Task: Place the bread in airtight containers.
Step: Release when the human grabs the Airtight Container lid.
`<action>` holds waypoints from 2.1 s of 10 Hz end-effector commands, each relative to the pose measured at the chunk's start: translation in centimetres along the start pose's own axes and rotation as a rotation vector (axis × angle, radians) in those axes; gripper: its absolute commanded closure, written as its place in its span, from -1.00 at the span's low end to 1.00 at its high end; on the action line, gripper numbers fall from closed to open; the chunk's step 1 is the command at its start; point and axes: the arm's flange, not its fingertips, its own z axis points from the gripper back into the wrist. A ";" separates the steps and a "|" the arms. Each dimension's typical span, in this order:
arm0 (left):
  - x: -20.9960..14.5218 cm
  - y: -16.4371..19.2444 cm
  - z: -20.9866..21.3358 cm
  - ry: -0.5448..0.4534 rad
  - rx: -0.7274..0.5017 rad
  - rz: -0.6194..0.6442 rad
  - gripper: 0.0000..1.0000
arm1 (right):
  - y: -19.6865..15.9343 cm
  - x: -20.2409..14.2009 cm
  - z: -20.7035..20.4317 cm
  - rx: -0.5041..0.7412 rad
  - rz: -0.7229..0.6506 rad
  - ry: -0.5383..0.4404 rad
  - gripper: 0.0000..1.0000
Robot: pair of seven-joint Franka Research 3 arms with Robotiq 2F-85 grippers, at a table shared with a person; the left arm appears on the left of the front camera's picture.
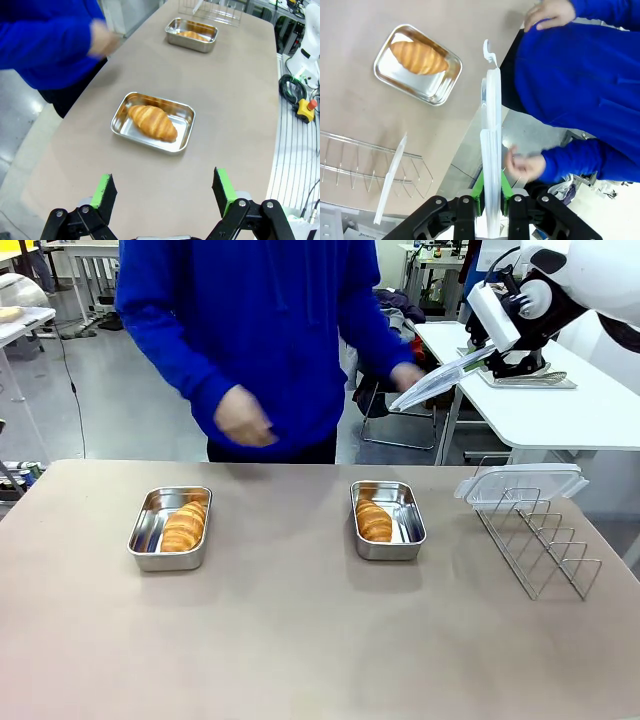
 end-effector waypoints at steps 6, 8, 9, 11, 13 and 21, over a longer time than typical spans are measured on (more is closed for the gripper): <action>-0.1 0.0 0.0 -0.022 0.001 -0.021 -1.00 | 0.3 0.1 0.3 -0.003 -0.001 0.006 1.00; -0.1 0.0 0.0 -0.022 0.001 -0.021 -1.00 | 0.3 0.1 0.3 -0.003 -0.001 0.006 1.00; -0.1 0.0 0.0 -0.022 0.001 -0.021 -1.00 | 0.3 0.1 0.3 -0.003 -0.001 0.006 1.00; -0.1 0.0 0.0 -0.022 0.001 -0.021 -1.00 | 0.3 0.1 0.3 -0.003 -0.001 0.006 1.00; -0.1 0.0 0.0 -0.022 0.001 -0.021 -1.00 | 0.3 0.1 0.3 -0.003 -0.001 0.006 1.00; -0.1 0.0 0.0 -0.022 0.001 -0.021 -1.00 | -0.1 -6.2 9.6 -0.011 -0.611 -0.114 -1.00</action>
